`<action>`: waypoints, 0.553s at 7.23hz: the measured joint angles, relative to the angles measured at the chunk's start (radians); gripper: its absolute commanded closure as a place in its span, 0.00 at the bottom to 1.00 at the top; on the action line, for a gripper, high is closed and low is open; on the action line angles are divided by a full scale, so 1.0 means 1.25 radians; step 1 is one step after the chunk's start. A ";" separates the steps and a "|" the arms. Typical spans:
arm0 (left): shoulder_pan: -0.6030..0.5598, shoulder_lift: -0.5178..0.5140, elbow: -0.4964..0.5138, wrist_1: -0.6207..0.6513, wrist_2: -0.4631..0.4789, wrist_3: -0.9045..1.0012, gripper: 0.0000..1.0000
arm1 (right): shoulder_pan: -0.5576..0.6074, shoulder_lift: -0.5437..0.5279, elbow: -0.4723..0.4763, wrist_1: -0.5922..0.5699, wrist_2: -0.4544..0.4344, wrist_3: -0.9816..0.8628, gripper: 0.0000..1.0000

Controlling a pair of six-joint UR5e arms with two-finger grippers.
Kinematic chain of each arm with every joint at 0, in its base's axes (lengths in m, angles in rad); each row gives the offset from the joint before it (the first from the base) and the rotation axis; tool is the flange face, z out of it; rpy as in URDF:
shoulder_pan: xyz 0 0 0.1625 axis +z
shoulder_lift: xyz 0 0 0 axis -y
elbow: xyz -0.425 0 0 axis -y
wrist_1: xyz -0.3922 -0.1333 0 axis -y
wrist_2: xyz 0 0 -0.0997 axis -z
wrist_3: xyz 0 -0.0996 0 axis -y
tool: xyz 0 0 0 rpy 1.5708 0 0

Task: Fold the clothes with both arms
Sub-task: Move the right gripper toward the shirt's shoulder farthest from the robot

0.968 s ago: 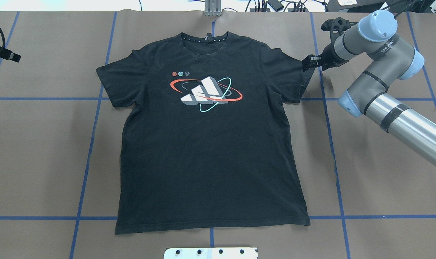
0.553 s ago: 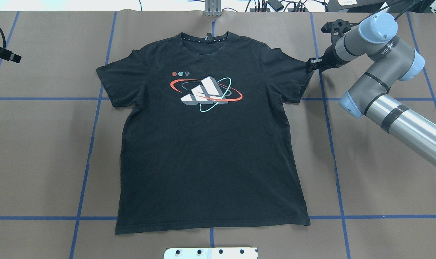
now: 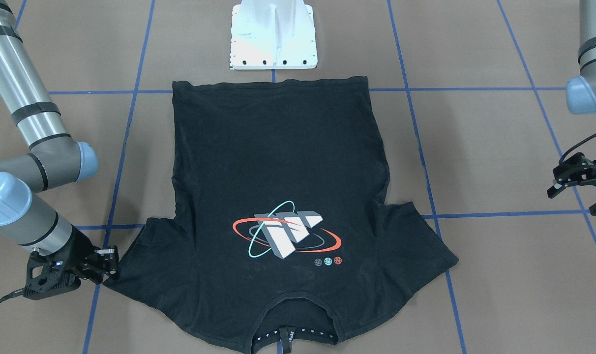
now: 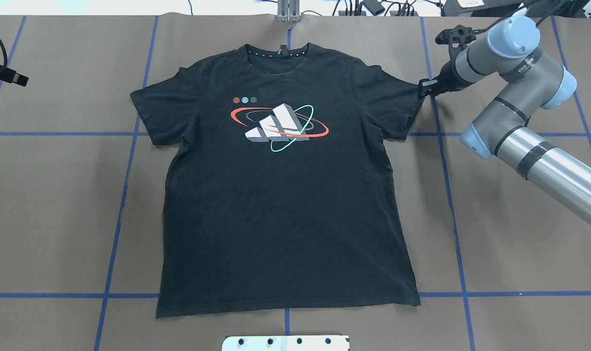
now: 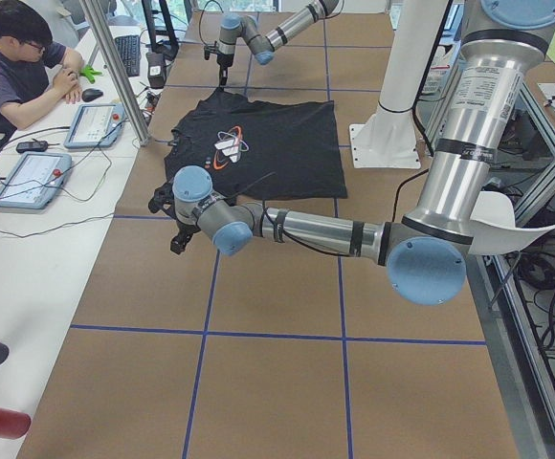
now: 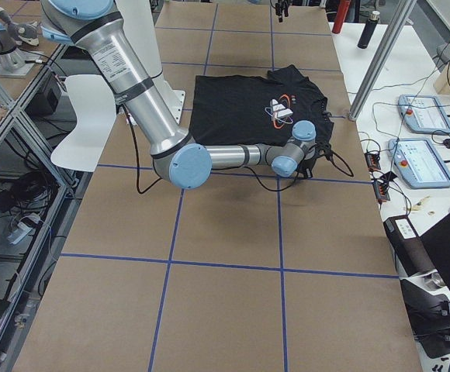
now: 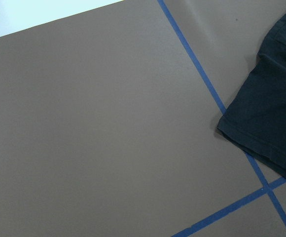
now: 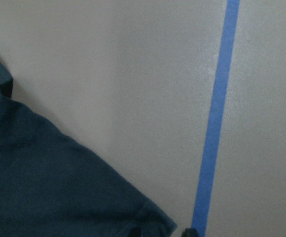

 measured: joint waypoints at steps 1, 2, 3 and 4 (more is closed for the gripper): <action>0.000 0.001 0.000 0.000 0.000 0.001 0.00 | 0.001 0.001 0.000 0.000 0.000 0.000 0.75; 0.000 0.002 0.000 0.000 0.000 0.001 0.00 | 0.001 0.001 0.001 0.000 0.000 -0.001 0.83; 0.000 0.003 -0.001 0.000 0.000 0.001 0.00 | 0.003 0.001 0.001 0.000 0.000 -0.001 0.88; 0.000 0.004 -0.001 0.000 0.000 0.001 0.00 | 0.003 0.001 0.001 0.000 -0.001 -0.001 0.99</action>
